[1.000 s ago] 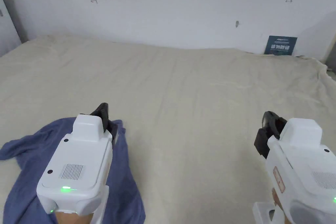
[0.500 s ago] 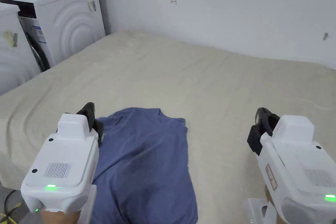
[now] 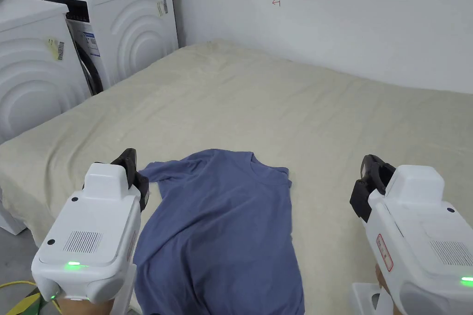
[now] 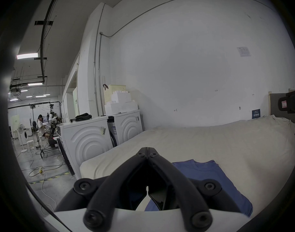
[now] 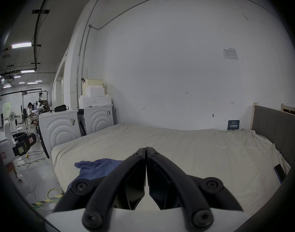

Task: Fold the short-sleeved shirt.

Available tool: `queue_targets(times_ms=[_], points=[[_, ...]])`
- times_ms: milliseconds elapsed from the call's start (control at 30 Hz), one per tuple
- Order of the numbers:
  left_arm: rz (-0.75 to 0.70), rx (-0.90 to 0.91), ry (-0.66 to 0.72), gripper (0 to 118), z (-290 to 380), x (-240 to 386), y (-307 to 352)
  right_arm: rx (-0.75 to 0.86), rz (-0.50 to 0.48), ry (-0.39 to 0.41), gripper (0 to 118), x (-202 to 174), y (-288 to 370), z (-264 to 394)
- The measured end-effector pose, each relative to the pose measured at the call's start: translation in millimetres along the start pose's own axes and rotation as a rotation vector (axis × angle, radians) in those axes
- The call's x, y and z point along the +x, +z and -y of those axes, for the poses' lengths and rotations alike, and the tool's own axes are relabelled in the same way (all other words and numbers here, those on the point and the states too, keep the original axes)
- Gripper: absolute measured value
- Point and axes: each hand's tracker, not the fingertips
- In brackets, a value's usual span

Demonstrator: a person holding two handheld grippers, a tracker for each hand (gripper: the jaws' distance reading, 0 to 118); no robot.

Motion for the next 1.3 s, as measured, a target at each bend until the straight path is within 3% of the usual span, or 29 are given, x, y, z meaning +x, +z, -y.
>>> queue_targets(times_ms=[233,567,633,733,800,867,1033,1200,1267,1300], points=[[0.106,-0.070,-0.004,0,5,22,-32,-0.007,0.022,0.019,0,11,-7,0],[0.281,-0.508,-0.045,2,49,75,-132,-0.060,0.066,0.022,0,25,-28,13],[0.304,-0.593,-0.062,20,66,86,-151,-0.077,0.080,0.029,0,25,-32,15],[0.321,-0.740,-0.062,70,88,98,-177,-0.095,0.095,0.029,0,31,-36,22],[0.323,-0.799,-0.031,91,101,104,-188,-0.109,0.106,0.029,0,38,-41,28],[0.312,-0.852,-0.006,101,116,108,-199,-0.126,0.117,0.032,0,43,-42,33],[0.302,-0.961,-0.004,99,144,119,-216,-0.163,0.137,0.032,0,55,-44,44],[0.309,-1.019,-0.004,80,148,128,-206,-0.179,0.154,0.020,0,67,-39,51],[0.321,-1.016,-0.001,64,146,128,-209,-0.183,0.163,0.013,0,72,-36,52],[0.325,-1.011,-0.002,40,144,127,-208,-0.185,0.167,0.011,0,72,-34,51]])
